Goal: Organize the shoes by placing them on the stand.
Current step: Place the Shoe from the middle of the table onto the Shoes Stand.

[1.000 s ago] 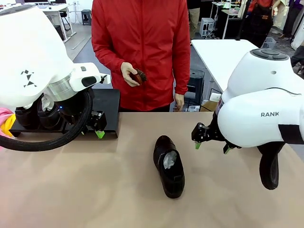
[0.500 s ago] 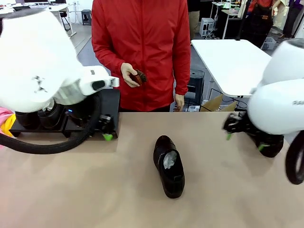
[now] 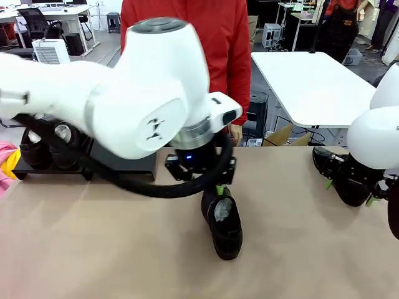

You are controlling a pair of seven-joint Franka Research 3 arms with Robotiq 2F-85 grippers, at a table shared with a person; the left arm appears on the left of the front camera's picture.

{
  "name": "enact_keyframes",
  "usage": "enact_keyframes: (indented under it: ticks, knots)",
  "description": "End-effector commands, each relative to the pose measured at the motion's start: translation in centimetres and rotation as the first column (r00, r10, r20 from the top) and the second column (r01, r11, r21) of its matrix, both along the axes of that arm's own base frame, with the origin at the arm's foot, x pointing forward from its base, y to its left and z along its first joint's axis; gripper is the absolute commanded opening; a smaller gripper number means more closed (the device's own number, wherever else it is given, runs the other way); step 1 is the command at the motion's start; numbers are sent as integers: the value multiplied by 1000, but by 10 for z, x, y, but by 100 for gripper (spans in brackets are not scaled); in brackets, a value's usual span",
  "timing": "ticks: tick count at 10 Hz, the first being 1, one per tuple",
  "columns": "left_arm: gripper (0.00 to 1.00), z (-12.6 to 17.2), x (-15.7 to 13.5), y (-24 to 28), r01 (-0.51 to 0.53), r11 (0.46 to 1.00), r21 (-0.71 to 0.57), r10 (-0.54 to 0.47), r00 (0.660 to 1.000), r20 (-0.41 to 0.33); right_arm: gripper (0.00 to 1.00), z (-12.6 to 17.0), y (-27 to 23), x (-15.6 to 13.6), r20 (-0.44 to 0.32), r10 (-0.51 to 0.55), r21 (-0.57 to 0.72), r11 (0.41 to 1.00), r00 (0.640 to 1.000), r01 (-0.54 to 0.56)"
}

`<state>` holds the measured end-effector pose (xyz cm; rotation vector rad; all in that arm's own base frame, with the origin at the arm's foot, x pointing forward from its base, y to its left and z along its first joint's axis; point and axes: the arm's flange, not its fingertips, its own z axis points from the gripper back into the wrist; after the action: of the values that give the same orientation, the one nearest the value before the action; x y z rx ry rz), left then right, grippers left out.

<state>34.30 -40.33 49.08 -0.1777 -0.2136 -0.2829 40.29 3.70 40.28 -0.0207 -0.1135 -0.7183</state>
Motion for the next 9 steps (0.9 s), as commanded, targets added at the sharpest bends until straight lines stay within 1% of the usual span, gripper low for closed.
enact_keyframes:
  ticks: [1, 2, 3, 4, 5, 6, 7, 8, 9]
  knots:
    - [61, 4, 18, -30, -96, 995, 1, 96, 993, -64, 100, 11, 2, -2, 28, 23, -8, 1000, 999, -23]
    - [61, -3, 20, -38, -85, 996, 20, 86, 991, -99, 100, 11, 2, -2, 28, 23, -8, 1000, 999, -23]
    - [61, 2, 6, -14, -46, 999, -5, 46, 999, -29, 100, 11, 2, -2, 28, 23, -8, 1000, 999, -23]
    - [61, 2, 6, -14, -46, 999, -5, 46, 999, -29, 100, 11, 2, -2, 28, 23, -8, 1000, 999, -23]
    - [61, -5, 16, -28, -70, 998, -1, 70, 995, -73, 100, 11, 2, -2, 28, 23, -8, 1000, 999, -23]
    - [61, -22, 13, -47, -104, 994, 29, 107, 986, -131, 100, 11, 2, -2, 28, 23, -8, 1000, 999, -23]
    - [61, -31, 10, -64, -167, 986, 14, 167, 971, -170, 100, 11, 2, -2, 28, 23, -8, 1000, 999, -23]
    - [61, -38, 11, -75, -230, 973, 15, 230, 968, -103, 100, 11, 2, -2, 28, 23, -8, 1000, 999, -23]
    - [61, -47, 13, -82, -287, 958, 11, 286, 951, -115, 100, 11, 2, -2, 28, 23, -8, 1000, 999, -23]
